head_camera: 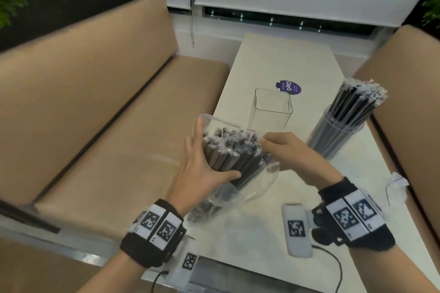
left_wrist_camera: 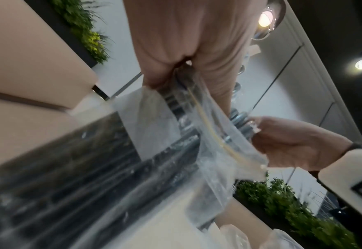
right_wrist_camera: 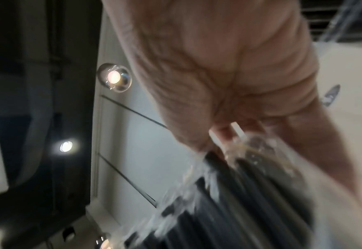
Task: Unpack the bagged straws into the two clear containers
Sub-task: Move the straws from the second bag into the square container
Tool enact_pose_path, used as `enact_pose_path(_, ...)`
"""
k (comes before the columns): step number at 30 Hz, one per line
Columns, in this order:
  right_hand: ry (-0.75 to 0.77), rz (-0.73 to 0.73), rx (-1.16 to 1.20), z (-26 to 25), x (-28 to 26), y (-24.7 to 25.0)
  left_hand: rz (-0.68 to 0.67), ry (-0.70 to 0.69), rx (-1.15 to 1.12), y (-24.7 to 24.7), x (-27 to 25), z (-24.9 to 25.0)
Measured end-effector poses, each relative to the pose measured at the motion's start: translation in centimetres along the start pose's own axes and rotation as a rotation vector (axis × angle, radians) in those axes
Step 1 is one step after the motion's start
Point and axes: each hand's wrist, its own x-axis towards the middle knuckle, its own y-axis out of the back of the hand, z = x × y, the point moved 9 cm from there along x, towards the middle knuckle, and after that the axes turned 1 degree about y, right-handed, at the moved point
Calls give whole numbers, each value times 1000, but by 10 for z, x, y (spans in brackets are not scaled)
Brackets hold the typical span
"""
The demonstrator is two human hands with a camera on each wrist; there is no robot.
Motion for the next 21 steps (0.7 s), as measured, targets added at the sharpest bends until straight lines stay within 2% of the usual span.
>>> enact_pose_path(3,-15,119,356,1,-3,2,51,-29,-84,-6,-3,2)
enact_pose_path(5,-27,161,554,4,0,7,12,-40,-159,-8,-2,-1)
enact_pose_path(8,-127,198,779,27,9,1,-238,-14,-86,-24,-1,-15)
enact_pose_path(11,-238,200,813,58,14,-29,-438,63,-53,-41,-10,-40)
enact_pose_path(14,-243,238,708,78,17,-49,-475,113,-94,-49,-17,-51)
enact_pose_path(17,-171,307,385,73,13,-36,-405,143,-103,-47,-15,-54)
enact_pose_path(19,-15,316,-6,52,11,-17,-318,144,-101,-39,-7,-50)
enact_pose_path(21,221,360,-388,20,3,-4,-207,97,-77,-27,3,-35)
